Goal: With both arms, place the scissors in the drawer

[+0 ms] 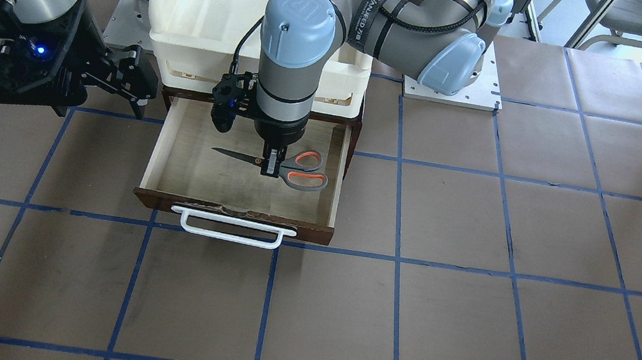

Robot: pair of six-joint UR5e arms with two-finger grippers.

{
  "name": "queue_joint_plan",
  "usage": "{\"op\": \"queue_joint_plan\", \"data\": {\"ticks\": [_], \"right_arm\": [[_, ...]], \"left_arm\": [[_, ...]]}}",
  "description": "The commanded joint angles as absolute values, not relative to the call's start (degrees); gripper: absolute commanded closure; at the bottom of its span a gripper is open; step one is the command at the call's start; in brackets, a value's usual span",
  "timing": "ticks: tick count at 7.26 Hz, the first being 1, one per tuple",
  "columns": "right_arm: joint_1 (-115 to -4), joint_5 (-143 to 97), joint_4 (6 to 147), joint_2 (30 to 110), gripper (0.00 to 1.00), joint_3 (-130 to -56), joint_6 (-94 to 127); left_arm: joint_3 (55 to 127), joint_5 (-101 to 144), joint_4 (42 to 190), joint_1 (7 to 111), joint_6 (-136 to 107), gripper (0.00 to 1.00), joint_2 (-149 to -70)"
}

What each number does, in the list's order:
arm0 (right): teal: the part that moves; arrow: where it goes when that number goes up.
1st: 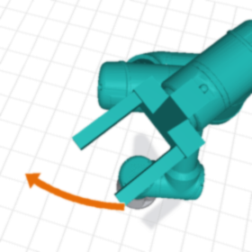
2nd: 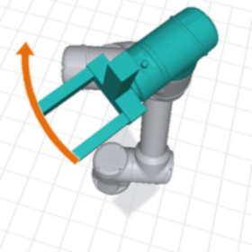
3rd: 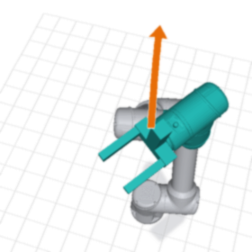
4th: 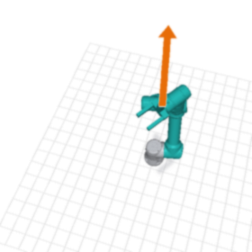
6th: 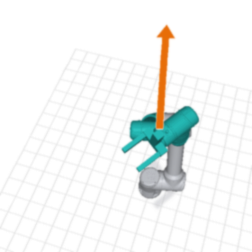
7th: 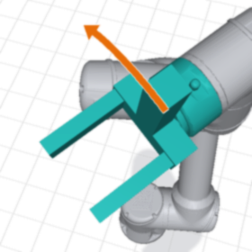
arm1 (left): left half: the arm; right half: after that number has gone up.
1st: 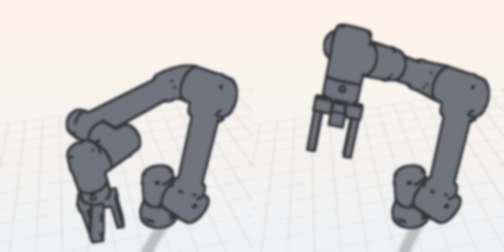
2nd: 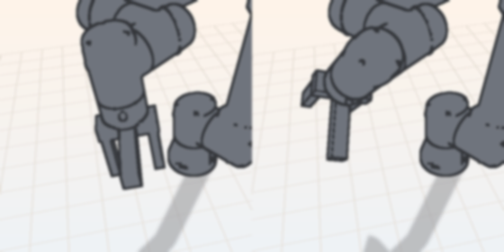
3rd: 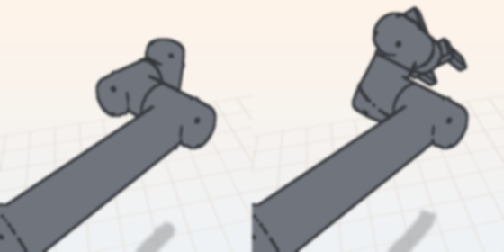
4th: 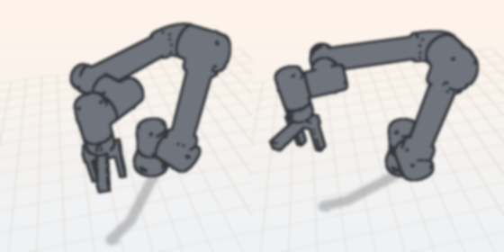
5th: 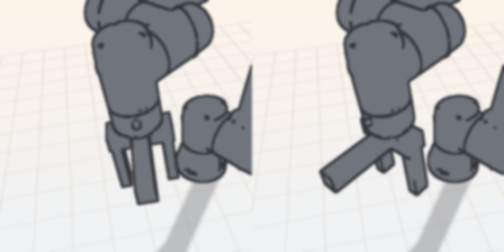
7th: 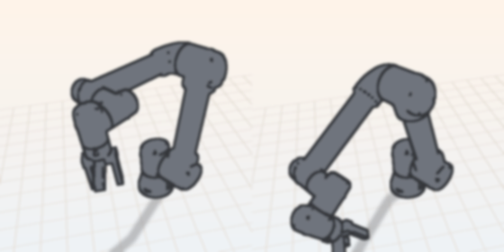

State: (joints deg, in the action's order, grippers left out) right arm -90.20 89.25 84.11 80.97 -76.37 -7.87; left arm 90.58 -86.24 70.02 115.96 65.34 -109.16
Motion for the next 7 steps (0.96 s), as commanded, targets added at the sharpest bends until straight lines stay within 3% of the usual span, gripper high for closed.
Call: {"op": "queue_joint_plan", "data": {"ticks": [1,7], "right_arm": [[-90.18,91.13,82.02,81.47,0.0,-76.46,-7.73],[-90.26,91.14,82.71,82.88,0.0,-79.54,-7.03]], "left_arm": [[91.67,-86.22,69.35,116.02,65.3,1.0,-109.86],[91.76,-86.13,67.68,117.16,65.13,1.0,-111.71]]}}
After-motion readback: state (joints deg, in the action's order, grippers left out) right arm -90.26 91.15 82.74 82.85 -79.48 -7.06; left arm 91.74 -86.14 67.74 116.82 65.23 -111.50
